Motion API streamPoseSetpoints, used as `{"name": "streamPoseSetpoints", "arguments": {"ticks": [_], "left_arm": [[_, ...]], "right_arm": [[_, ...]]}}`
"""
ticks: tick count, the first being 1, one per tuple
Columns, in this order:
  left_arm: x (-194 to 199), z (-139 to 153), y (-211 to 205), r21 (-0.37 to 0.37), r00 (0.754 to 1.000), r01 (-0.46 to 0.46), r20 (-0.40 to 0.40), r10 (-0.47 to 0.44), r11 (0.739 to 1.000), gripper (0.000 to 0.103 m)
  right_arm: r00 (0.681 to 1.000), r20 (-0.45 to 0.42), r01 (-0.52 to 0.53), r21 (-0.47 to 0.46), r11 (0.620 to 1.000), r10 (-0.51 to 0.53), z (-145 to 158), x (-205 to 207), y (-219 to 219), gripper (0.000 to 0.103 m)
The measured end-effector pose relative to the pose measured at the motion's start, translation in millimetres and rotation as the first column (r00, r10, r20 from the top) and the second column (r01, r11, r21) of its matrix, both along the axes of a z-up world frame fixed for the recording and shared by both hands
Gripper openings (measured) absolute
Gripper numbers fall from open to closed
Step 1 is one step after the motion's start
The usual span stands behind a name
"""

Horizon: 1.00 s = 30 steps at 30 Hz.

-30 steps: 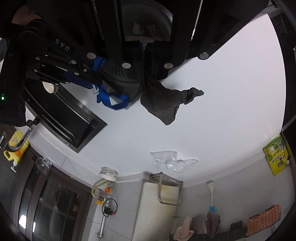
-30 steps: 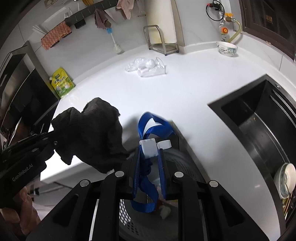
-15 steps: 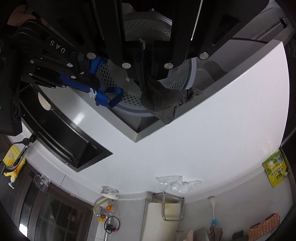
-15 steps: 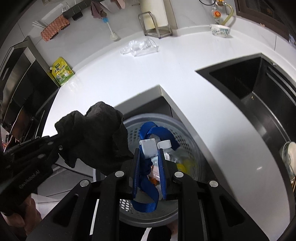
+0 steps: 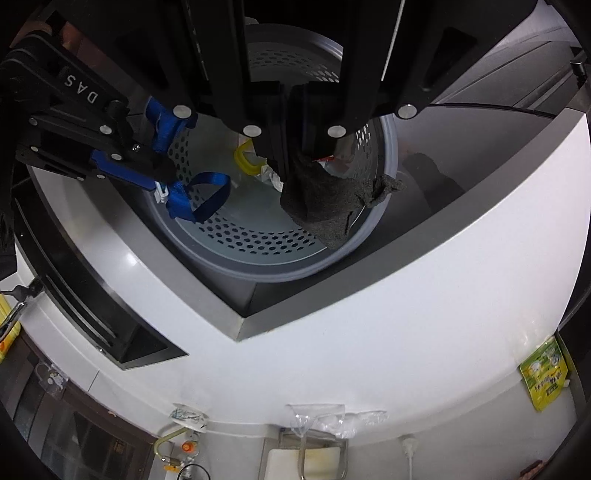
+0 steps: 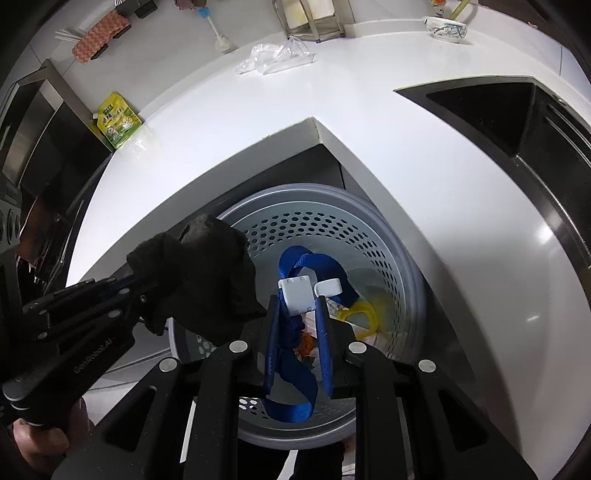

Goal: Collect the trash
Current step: 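Open both tools to drop the cloth and strap into the bin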

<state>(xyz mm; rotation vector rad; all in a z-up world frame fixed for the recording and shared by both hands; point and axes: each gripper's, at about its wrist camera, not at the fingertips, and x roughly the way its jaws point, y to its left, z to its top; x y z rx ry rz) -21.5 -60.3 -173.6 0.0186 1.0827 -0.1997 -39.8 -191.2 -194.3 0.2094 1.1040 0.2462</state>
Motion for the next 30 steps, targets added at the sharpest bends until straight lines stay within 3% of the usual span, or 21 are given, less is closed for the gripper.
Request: {"name": "streamPoseSetpoints", "arguments": {"ticks": [9, 12, 14, 16, 18, 23, 30], "left_arm": [[4.7, -14.6, 7.1, 0.016, 0.998, -0.035, -0.055, 0.035, 0.999, 0.008], [5.9, -15.6, 10.1, 0.018, 0.997, -0.048, -0.065, 0.049, 0.999, 0.009], [5.2, -15.2, 12.9, 0.023, 0.996, -0.057, -0.067, 0.059, 0.998, 0.019], [4.2, -13.2, 15.5, 0.029, 0.996, -0.072, -0.058, 0.074, 0.997, 0.052], [1.1, -8.3, 19.8, 0.019, 0.995, -0.090, -0.038, 0.091, 0.996, 0.065], [-0.6, -5.5, 24.1, 0.030, 0.993, -0.106, -0.043, 0.107, 0.994, 0.070], [-3.2, 0.9, 27.5, 0.053, 0.989, -0.135, -0.050, 0.137, 0.989, 0.087]], "right_arm": [[1.000, -0.020, -0.019, -0.015, 1.000, 0.019, -4.1, 7.5, 6.0, 0.020], [1.000, -0.019, -0.021, -0.025, 0.999, 0.020, -2.4, 6.7, 6.9, 0.032], [1.000, -0.015, -0.016, -0.029, 0.999, 0.016, -1.4, 6.0, 6.4, 0.045], [1.000, -0.011, -0.015, -0.033, 0.999, 0.014, -1.5, 5.9, 5.1, 0.046], [1.000, -0.011, -0.013, -0.040, 0.999, 0.012, -1.6, 5.2, 4.0, 0.047], [1.000, -0.015, 0.002, -0.039, 0.999, -0.003, -2.5, 0.9, 0.1, 0.054], [1.000, -0.010, 0.004, -0.057, 0.998, -0.004, 1.7, -9.6, -1.2, 0.059]]}}
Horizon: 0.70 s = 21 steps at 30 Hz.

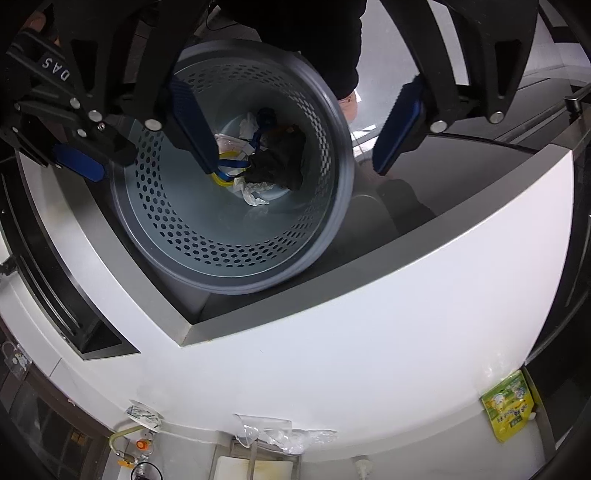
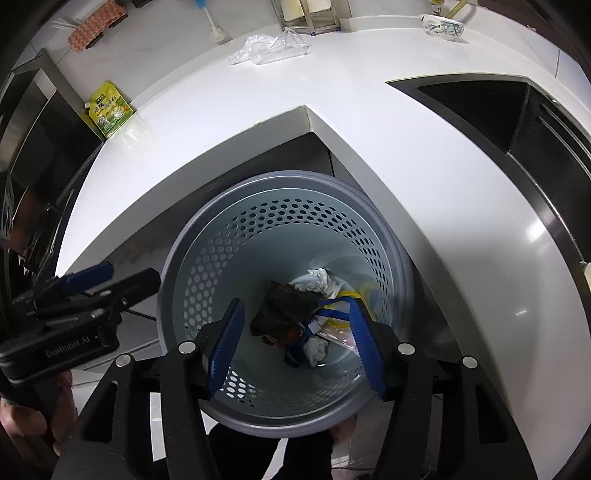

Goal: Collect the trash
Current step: 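Open both tools to drop the cloth and strap into the bin, then move both tools back to the counter toward the clear plastic items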

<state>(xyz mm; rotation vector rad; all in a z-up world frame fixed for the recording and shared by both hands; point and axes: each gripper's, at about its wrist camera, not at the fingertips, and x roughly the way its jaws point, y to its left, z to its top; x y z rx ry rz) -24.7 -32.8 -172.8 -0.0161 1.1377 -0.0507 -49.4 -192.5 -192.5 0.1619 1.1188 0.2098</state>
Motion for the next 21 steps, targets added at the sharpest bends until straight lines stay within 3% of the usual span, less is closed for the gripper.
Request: {"name": "streamPoseSetpoints", "arguments": {"ticks": [7, 15, 21], "left_arm": [[-1.0, 20.5, 5.6, 0.007, 0.999, -0.022, 0.027, 0.022, 1.000, 0.095], [12.1, 52.8, 14.6, 0.024, 0.996, -0.042, 0.079, 0.040, 0.999, 0.096], [29.1, 75.4, 27.5, 0.031, 0.992, -0.041, 0.120, 0.037, 0.999, 0.096]], "right_arm": [[0.999, 0.034, 0.014, -0.021, 1.000, -0.013, 14.9, -5.1, -0.5, 0.065], [0.991, 0.132, 0.017, -0.082, 0.997, -0.006, 48.3, 6.3, 9.1, 0.070], [0.987, 0.162, 0.025, -0.070, 0.997, -0.014, 64.0, 29.2, 19.3, 0.072]]}}
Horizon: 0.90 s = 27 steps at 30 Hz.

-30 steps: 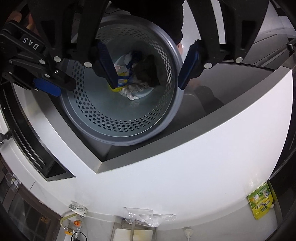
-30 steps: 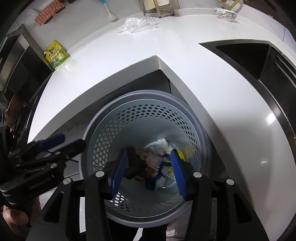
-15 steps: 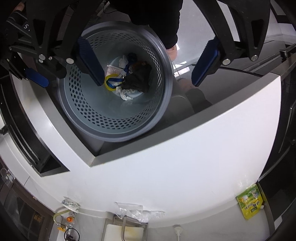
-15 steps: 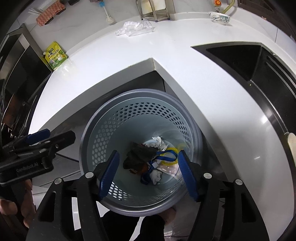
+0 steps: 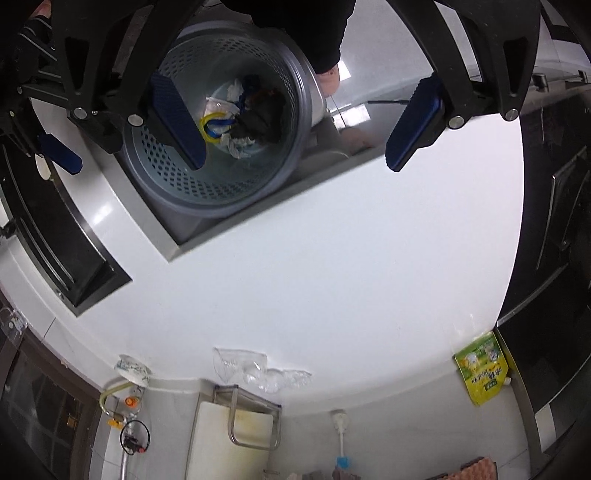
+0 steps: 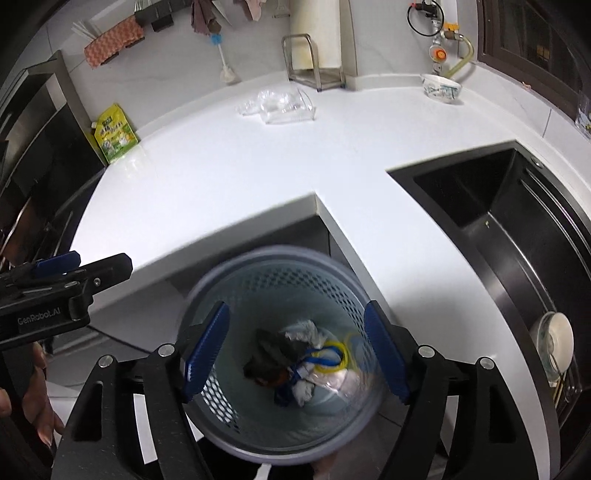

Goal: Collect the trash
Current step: 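Move both tools back to the counter toward the clear plastic items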

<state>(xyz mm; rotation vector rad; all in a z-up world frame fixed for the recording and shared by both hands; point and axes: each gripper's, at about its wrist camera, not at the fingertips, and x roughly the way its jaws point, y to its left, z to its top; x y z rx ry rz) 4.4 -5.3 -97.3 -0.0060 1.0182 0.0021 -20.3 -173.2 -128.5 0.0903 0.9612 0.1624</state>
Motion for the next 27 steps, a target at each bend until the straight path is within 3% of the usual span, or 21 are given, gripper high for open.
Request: {"name": "streamPoseSetpoints", "arguments": {"ticks": [11, 27], "left_arm": [[67.1, 23.9, 43.1, 0.002, 0.998, 0.013, 0.058, -0.013, 1.000, 0.097], [201.0, 10.2, 94.5, -0.018, 0.995, 0.071, 0.077, -0.069, 0.997, 0.097]], "right_arm": [[0.998, 0.044, 0.043, -0.008, 0.999, -0.042, 16.9, 74.3, 28.3, 0.074], [0.984, 0.118, 0.136, -0.001, 0.991, -0.135, 20.1, 228.2, 47.5, 0.074]]}}
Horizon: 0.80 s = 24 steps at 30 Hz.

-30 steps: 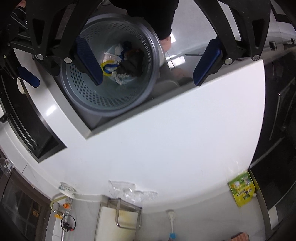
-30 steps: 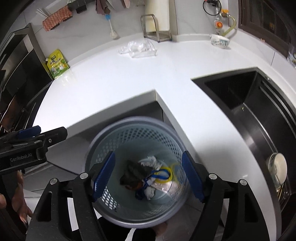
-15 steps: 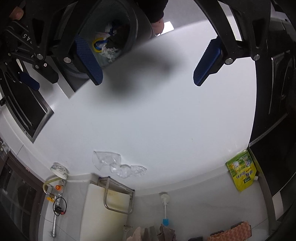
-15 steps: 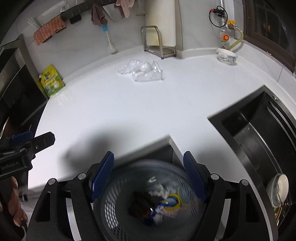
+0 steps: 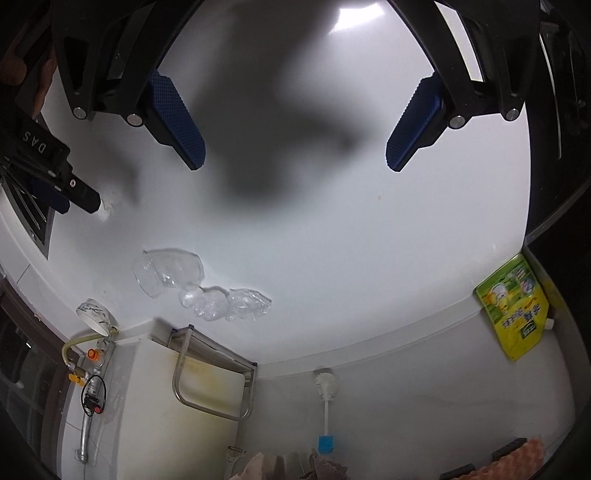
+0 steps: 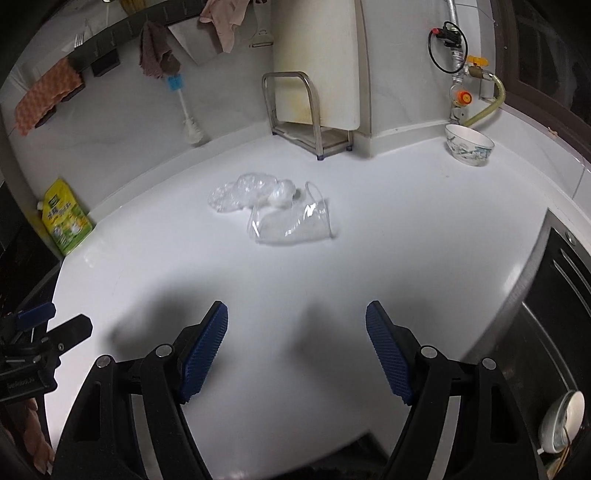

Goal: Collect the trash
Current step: 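Move both tools back to the counter toward the clear plastic items, then grasp the rim of the stacked clear plastic cups with the right tool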

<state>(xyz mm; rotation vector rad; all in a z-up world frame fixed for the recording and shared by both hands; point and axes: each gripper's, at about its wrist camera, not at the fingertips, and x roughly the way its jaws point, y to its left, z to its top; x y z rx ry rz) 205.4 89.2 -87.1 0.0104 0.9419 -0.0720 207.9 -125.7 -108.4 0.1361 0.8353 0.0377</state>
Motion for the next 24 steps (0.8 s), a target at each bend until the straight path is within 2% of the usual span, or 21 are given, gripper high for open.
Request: {"name": "streamPoseSetpoints", "arguments": {"ticks": [8, 13, 24], "left_arm": [[50.8, -7.9, -1.1, 0.003, 0.998, 0.057, -0.006, -0.057, 0.998, 0.097], [73.3, -15.7, -5.9, 0.002, 0.996, 0.088, -0.019, -0.088, 0.996, 0.097], [98.1, -30.1, -21.0, 0.017, 0.988, 0.151, -0.045, -0.151, 0.988, 0.097]], "right_arm": [[1.000, -0.005, -0.008, -0.022, 1.000, 0.008, -9.7, 55.9, -6.7, 0.074], [1.000, -0.015, -0.024, 0.018, 1.000, 0.024, -16.1, 80.1, -17.7, 0.074], [0.996, -0.057, -0.064, 0.062, 0.996, 0.068, -35.3, 123.5, -29.7, 0.074]]}}
